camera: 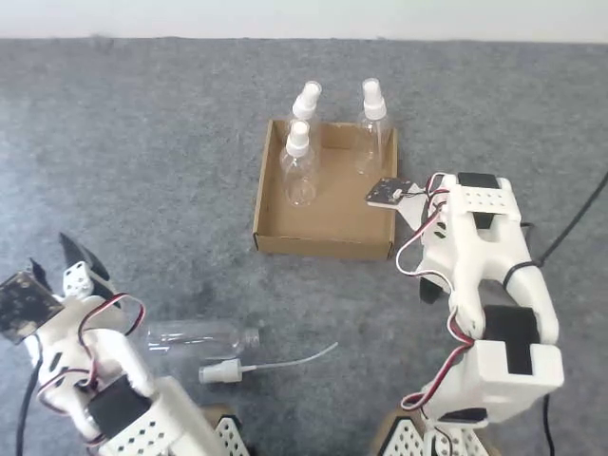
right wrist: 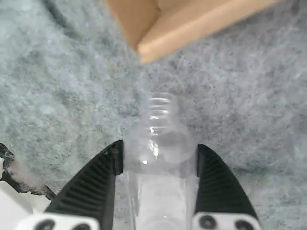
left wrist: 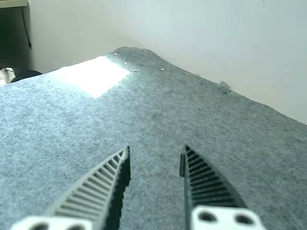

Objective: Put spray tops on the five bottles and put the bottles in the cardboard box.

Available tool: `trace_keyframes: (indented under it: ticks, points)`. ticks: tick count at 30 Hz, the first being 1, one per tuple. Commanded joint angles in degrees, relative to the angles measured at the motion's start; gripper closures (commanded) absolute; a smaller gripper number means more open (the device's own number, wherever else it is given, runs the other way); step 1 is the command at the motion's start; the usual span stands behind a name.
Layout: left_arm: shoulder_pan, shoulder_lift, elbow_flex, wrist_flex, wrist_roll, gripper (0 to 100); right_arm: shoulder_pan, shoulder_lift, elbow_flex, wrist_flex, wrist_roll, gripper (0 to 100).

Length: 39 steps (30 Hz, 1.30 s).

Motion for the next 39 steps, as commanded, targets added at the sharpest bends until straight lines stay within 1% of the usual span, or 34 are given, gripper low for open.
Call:
trace_keyframes:
  ticks: [1, 6, 11, 15, 21, 25, 30, 35, 39]
  points:
    - [0.0, -1.05, -0.4, -1.76, -0.44, 84, 0.31, -1.36, -3.25, 2.59, 0.62, 93.1]
    - [0.0, -1.05, -0.4, -1.76, -0.44, 84, 0.13, -2.15, -3.25, 5.67, 0.53, 93.2]
    - [0.0, -1.05, -0.4, -1.76, -0.44, 84, -0.04, -9.1, -2.9, 10.86, 0.44, 93.2]
    - [0.0, -1.05, -0.4, -1.76, -0.44, 84, -1.63, -15.25, -2.73, 16.31, -0.35, 93.2]
    - [0.0, -1.05, -0.4, -1.67, -0.44, 84, -6.73, -22.73, -0.97, 18.33, -10.11, 93.2]
    - [0.0, -1.05, -0.4, -1.67, -0.44, 84, -12.0, -28.62, 1.41, 18.42, -14.86, 93.2]
    - [0.0, -1.05, -0.4, -1.58, -0.44, 84, -18.68, -36.53, 3.69, 18.24, -22.59, 93.3]
    - [0.0, -1.05, -0.4, -1.58, -0.44, 84, -25.01, -41.89, 4.57, 18.24, -31.38, 93.3]
    - [0.0, -1.05, -0.4, -1.58, -0.44, 84, -29.67, -44.35, 4.31, 18.07, -36.66, 93.3]
